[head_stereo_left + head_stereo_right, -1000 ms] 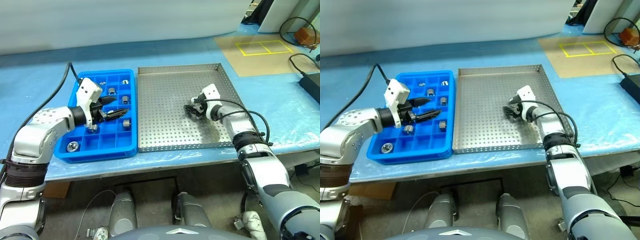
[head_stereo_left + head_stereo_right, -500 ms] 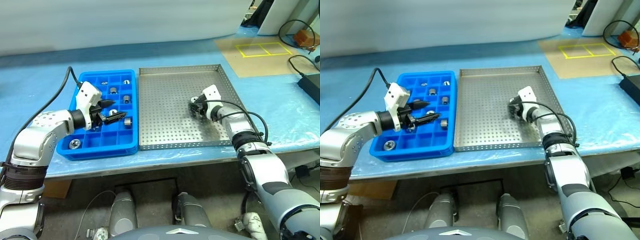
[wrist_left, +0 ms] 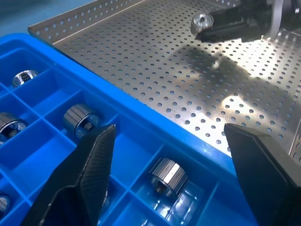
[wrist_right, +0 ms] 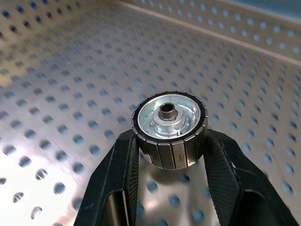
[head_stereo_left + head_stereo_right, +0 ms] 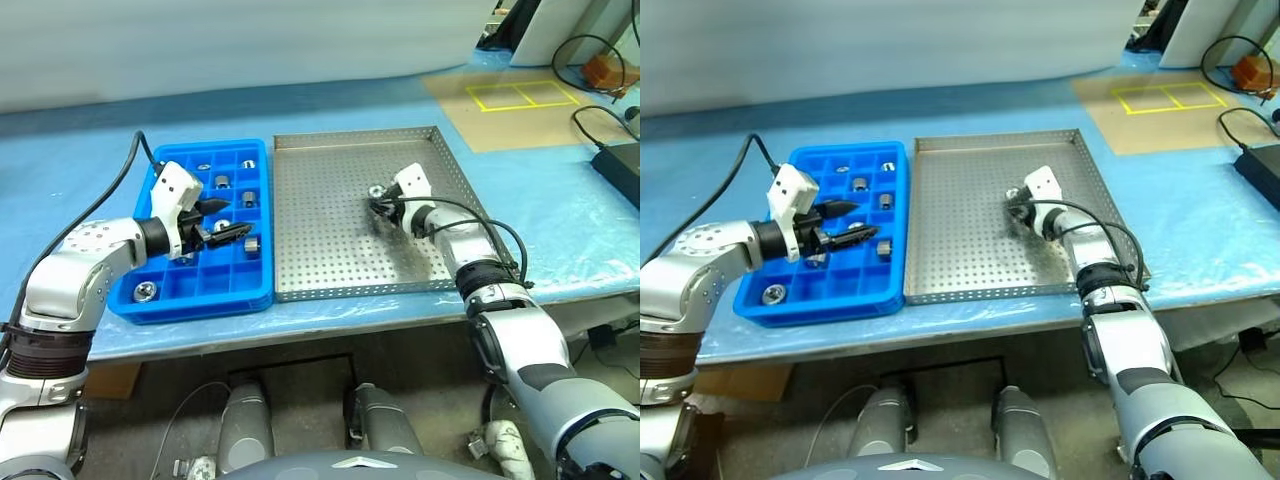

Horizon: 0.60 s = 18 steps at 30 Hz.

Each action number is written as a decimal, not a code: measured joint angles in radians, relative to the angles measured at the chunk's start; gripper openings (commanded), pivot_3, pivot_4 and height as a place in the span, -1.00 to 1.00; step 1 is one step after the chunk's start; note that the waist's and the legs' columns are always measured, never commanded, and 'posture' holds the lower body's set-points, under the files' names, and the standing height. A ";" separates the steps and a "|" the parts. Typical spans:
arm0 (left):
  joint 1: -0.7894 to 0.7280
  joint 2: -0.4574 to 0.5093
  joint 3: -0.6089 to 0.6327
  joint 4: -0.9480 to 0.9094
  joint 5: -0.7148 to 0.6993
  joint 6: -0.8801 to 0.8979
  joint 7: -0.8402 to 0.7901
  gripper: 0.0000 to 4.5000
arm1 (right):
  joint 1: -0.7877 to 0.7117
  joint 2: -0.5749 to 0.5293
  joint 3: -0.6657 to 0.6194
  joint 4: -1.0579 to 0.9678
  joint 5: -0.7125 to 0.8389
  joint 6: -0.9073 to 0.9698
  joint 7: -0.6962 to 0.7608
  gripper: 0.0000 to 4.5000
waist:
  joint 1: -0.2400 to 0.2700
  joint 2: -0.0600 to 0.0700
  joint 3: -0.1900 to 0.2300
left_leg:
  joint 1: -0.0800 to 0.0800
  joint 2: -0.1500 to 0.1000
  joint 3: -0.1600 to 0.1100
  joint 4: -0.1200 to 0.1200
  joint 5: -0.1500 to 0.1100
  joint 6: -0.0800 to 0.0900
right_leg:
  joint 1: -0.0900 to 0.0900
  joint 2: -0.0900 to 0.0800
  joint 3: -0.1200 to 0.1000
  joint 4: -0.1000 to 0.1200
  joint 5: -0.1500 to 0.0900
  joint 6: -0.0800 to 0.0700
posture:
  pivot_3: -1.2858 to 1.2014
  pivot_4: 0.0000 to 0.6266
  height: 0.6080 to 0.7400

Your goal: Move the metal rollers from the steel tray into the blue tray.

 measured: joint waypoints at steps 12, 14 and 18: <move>0.225 0.209 0.322 -0.023 -0.001 -0.011 -0.043 0.73 | 0.004 0.188 0.208 -0.480 0.121 0.256 0.290 -0.28 | 0.040 -0.001 0.000 | -0.003 0.001 0.000 -0.009 0.000 -0.001 | -0.006 0.001 -0.002 -0.003 -0.003 -0.003 | 0.18 -0.52 1.00; 0.286 0.210 0.379 -0.077 -0.019 0.014 -0.040 0.73 | 0.007 0.216 0.240 -0.480 0.126 0.266 0.324 -0.28 | 0.055 -0.001 0.001 | -0.003 0.000 -0.001 -0.011 0.000 -0.001 | -0.006 0.000 -0.002 -0.004 -0.004 -0.003 | 0.22 -0.52 1.00; 0.422 0.149 0.456 -0.212 -0.063 0.087 -0.002 0.73 | 0.016 0.275 0.284 -0.477 0.158 0.323 0.402 -0.28 | 0.079 -0.001 0.000 | -0.003 0.000 -0.001 -0.016 0.001 -0.002 | -0.006 -0.001 -0.004 -0.006 -0.004 -0.003 | 0.26 -0.52 1.00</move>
